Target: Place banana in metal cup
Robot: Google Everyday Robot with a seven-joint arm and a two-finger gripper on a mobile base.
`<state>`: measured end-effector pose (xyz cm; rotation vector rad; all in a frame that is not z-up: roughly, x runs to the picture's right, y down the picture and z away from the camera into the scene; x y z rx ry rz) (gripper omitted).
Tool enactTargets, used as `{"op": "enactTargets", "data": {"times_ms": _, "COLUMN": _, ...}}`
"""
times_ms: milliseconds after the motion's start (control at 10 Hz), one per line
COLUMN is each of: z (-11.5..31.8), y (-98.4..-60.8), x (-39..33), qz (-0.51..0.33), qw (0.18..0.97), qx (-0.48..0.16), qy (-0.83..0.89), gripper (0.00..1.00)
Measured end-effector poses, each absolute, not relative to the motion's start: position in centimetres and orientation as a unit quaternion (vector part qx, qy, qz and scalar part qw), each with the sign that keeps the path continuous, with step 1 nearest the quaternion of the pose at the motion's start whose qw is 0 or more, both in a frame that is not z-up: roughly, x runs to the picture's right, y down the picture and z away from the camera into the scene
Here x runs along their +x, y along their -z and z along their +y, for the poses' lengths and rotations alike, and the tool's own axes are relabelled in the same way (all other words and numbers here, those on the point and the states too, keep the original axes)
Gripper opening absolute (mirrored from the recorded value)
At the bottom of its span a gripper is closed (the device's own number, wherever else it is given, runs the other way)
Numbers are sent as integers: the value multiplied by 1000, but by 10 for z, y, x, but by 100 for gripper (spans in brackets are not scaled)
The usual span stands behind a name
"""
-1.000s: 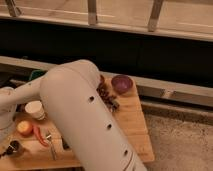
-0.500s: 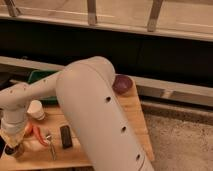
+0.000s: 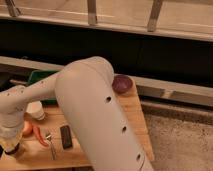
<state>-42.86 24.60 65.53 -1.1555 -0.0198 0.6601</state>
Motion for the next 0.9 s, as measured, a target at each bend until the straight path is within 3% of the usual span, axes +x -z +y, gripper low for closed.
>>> {"op": "enactTargets", "data": {"times_ms": 200, "z": 250, "y": -652, "x": -434, "qz": -11, "qw": 786, "qx": -541, "qy": -299, "gripper": 51}}
{"op": "enactTargets", "data": {"times_ms": 500, "z": 245, "y": -654, "x": -427, "qz": -3, "qw": 789, "qx": -533, "qy": -306, "gripper": 78}}
{"op": "enactTargets", "data": {"times_ms": 900, "z": 188, "y": -652, "x": -383, "qz": 4, "qw": 803, "qx": -470, "qy": -367, "gripper": 80}}
